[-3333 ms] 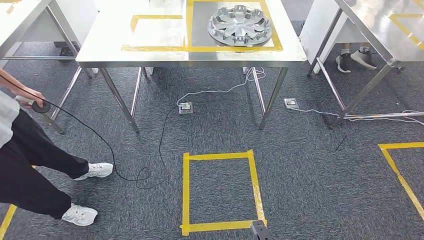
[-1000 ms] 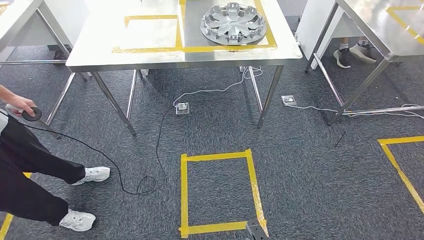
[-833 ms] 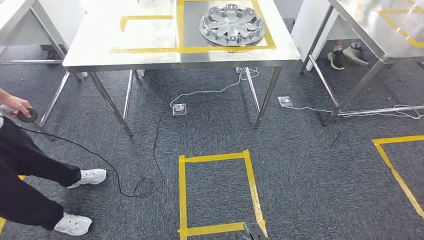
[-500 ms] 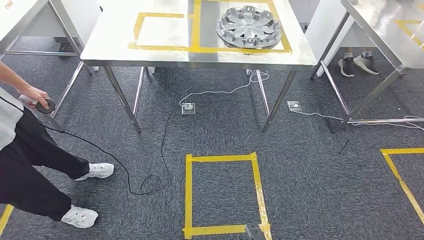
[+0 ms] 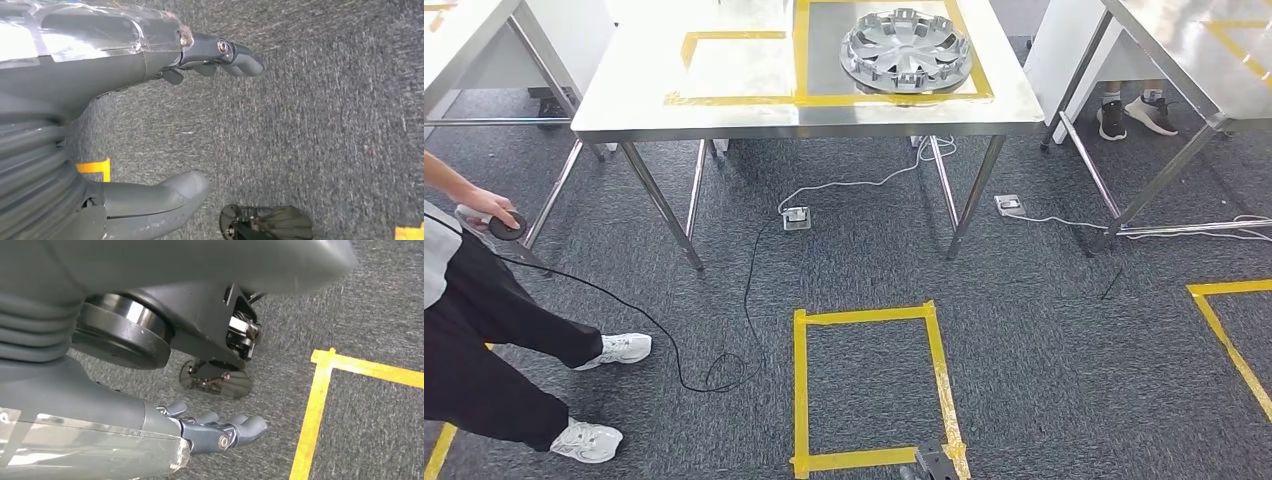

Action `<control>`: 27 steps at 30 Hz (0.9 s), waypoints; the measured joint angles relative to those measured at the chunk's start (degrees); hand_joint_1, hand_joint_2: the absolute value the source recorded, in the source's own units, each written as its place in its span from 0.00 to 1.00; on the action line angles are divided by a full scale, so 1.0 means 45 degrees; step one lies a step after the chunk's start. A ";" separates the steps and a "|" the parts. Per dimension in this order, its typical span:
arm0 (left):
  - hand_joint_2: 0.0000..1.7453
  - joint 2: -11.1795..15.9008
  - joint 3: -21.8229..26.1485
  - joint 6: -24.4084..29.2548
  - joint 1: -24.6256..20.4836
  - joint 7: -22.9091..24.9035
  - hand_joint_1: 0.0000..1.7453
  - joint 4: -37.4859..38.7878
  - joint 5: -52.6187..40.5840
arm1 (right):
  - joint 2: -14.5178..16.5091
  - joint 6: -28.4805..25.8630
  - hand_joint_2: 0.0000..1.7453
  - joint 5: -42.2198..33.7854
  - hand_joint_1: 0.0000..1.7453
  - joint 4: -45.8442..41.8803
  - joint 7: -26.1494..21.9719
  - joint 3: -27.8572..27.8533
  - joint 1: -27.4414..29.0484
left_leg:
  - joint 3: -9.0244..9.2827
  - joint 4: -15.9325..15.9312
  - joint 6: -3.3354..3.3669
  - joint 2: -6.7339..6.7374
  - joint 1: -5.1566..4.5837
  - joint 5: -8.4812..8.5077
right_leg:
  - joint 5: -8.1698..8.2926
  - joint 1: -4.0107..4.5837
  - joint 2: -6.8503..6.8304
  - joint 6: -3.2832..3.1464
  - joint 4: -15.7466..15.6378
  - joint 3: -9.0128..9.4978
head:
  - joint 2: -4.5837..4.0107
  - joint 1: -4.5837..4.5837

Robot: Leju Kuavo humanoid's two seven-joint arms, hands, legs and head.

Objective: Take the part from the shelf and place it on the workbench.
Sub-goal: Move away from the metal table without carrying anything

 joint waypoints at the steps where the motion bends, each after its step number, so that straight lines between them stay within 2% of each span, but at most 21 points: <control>1: 1.00 0.0016 0.0000 0.0000 0.0001 0.0000 0.00 0.0000 0.0000 | 0.0000 0.0000 0.00 0.0000 0.00 0.0000 0.0000 0.0000 -0.0003 | 0.0339 -0.0701 -0.0064 0.0022 0.0059 0.0472 | -0.0064 -0.0041 0.0009 0.0072 0.0087 0.0002 | 0.0000 -0.0033; 2: 1.00 0.0028 0.0000 0.0000 -0.0006 0.0000 0.00 0.0000 0.0000 | -0.0001 0.0000 0.00 0.0000 0.00 0.0000 0.0000 0.0001 -0.0007 | 0.0737 -0.1484 -0.0110 0.0041 0.0098 0.0810 | -0.0141 -0.0074 0.0019 0.0160 0.0185 -0.0004 | 0.0000 -0.0070; 3: 1.00 0.0030 -0.0001 0.0000 -0.0016 0.0000 0.00 0.0001 0.0000 | -0.0004 0.0000 0.00 0.0000 0.00 0.0000 0.0000 0.0002 -0.0017 | 0.1062 -0.2140 -0.0085 0.0049 0.0117 0.1037 | -0.0228 -0.0082 0.0034 0.0261 0.0312 -0.0029 | 0.0000 -0.0124; 4: 1.00 0.0025 -0.0001 -0.0001 -0.0019 0.0001 0.00 0.0002 0.0000 | -0.0006 0.0000 0.00 -0.0001 0.00 0.0000 -0.0004 0.0004 -0.0028 | 0.1260 -0.2531 -0.0003 0.0050 0.0118 0.1109 | -0.0290 -0.0077 0.0051 0.0353 0.0406 -0.0054 | 0.0000 -0.0157; 7: 1.00 0.0027 0.0001 -0.0005 -0.0005 0.0009 0.00 0.0002 -0.0001 | -0.0011 -0.0004 0.00 -0.0012 0.00 0.0000 -0.0028 0.0012 -0.0041 | 0.1278 -0.2631 0.0366 0.0036 0.0064 0.1060 | -0.0337 -0.0074 0.0093 0.0542 0.0462 -0.0094 | 0.0000 -0.0127; 9: 1.00 0.0042 0.0001 -0.0005 -0.0013 0.0001 0.00 -0.0002 -0.0004 | -0.0012 -0.0010 0.00 -0.0021 0.00 0.0000 -0.0051 0.0017 -0.0037 | 0.1273 -0.2668 0.0524 0.0042 0.0082 0.1095 | -0.0635 -0.0096 0.0100 0.0644 0.0822 -0.0247 | 0.0000 -0.0047; 10: 0.75 0.0047 0.0000 -0.0006 -0.0019 -0.0007 0.00 -0.0004 -0.0005 | -0.0011 -0.0012 0.00 -0.0024 0.00 0.0000 -0.0061 0.0018 -0.0041 | 0.1272 -0.2684 0.0583 0.0050 0.0093 0.1107 | -0.0974 -0.0099 0.0100 0.0691 0.1349 -0.0480 | 0.0000 0.0023; 12: 0.25 0.0056 -0.0001 -0.0011 -0.0016 -0.0018 0.00 -0.0005 -0.0005 | -0.0004 -0.0013 0.00 -0.0033 0.00 0.0000 -0.0067 0.0019 -0.0041 | 0.1253 -0.2682 0.0648 0.0079 0.0050 0.1102 | -0.1799 -0.0098 0.0098 0.0749 0.3009 -0.1237 | 0.0000 0.0214; 13: 0.00 0.0057 -0.0001 -0.0013 -0.0012 -0.0013 0.00 -0.0004 -0.0005 | -0.0001 -0.0012 0.00 -0.0040 0.00 0.0000 -0.0066 0.0021 -0.0025 | 0.1247 -0.2680 0.0664 0.0088 0.0017 0.1097 | -0.2023 -0.0093 0.0098 0.0744 0.3696 -0.1564 | 0.0000 0.0280; 14: 0.00 0.0058 -0.0001 -0.0015 -0.0008 -0.0007 0.00 -0.0004 -0.0005 | 0.0000 -0.0011 0.00 -0.0049 0.00 0.0000 -0.0064 0.0023 -0.0007 | 0.1248 -0.2679 0.0676 0.0091 -0.0022 0.1090 | -0.2024 -0.0083 0.0100 0.0710 0.4042 -0.1744 | 0.0000 0.0339; 15: 0.00 0.0058 -0.0001 -0.0015 -0.0007 -0.0001 0.00 -0.0004 -0.0005 | 0.0000 -0.0010 0.00 -0.0057 0.00 0.0000 -0.0063 0.0026 0.0004 | 0.1258 -0.2678 0.0684 0.0082 -0.0063 0.1085 | -0.1759 -0.0067 0.0101 0.0641 0.3885 -0.1698 | 0.0000 0.0391; 16: 0.00 0.0057 -0.0001 -0.0015 -0.0009 0.0002 0.00 -0.0004 -0.0005 | -0.0001 -0.0012 0.00 -0.0068 0.00 0.0000 -0.0063 0.0027 0.0004 | 0.1278 -0.2680 0.0691 0.0069 -0.0102 0.1080 | -0.1308 -0.0037 0.0104 0.0532 0.3280 -0.1444 | 0.0000 0.0436; 18: 0.00 0.0029 -0.0001 -0.0013 -0.0021 0.0001 0.00 -0.0001 -0.0005 | -0.0023 -0.0027 0.00 -0.0097 0.00 0.0002 -0.0063 0.0028 -0.0015 | 0.1292 -0.2683 0.0687 0.0040 -0.0146 0.1076 | -0.0474 0.0080 0.0110 0.0218 0.1622 -0.0735 | 0.0000 0.0459; 19: 0.00 0.0016 0.0000 -0.0010 -0.0030 0.0001 0.00 -0.0001 -0.0005 | -0.0034 -0.0034 0.00 -0.0112 0.00 0.0002 -0.0063 0.0028 -0.0022 | 0.1268 -0.2680 0.0663 0.0027 -0.0140 0.1085 | -0.0289 0.0148 0.0113 0.0095 0.1016 -0.0475 | 0.0000 0.0445; 21: 0.00 -0.0011 0.0001 -0.0002 -0.0041 0.0005 0.00 -0.0002 -0.0005 | -0.0047 -0.0041 0.00 -0.0130 0.00 0.0002 -0.0063 0.0028 -0.0018 | 0.1201 -0.2701 0.0571 0.0008 -0.0112 0.1132 | -0.0280 0.0234 0.0111 -0.0008 0.0577 -0.0307 | 0.0000 0.0444; 23: 0.00 -0.0023 0.0005 0.0007 -0.0035 0.0026 0.00 -0.0001 -0.0005 | -0.0049 -0.0040 0.00 -0.0135 0.00 0.0004 -0.0063 0.0028 -0.0005 | 0.1192 -0.2709 0.0437 0.0003 -0.0107 0.1115 | -0.0193 0.0194 0.0087 -0.0001 0.0339 -0.0222 | 0.0000 0.0500; 25: 0.00 -0.0027 0.0011 0.0019 -0.0035 0.0074 0.00 0.0000 -0.0005 | -0.0047 -0.0036 0.00 -0.0135 0.00 0.0002 -0.0066 0.0025 -0.0021 | 0.0959 -0.2132 0.0321 -0.0006 -0.0116 0.0678 | -0.0052 0.0100 0.0046 -0.0021 0.0091 -0.0105 | 0.0000 0.0400; 27: 0.00 -0.0019 0.0016 0.0024 -0.0036 0.0130 0.00 0.0000 -0.0005 | -0.0023 -0.0022 0.00 -0.0135 0.00 0.0000 -0.0068 0.0024 -0.0032 | 0.0281 -0.0690 0.0230 -0.0014 -0.0081 -0.0055 | -0.0073 0.0071 0.0028 -0.0052 0.0026 -0.0070 | 0.0000 0.0194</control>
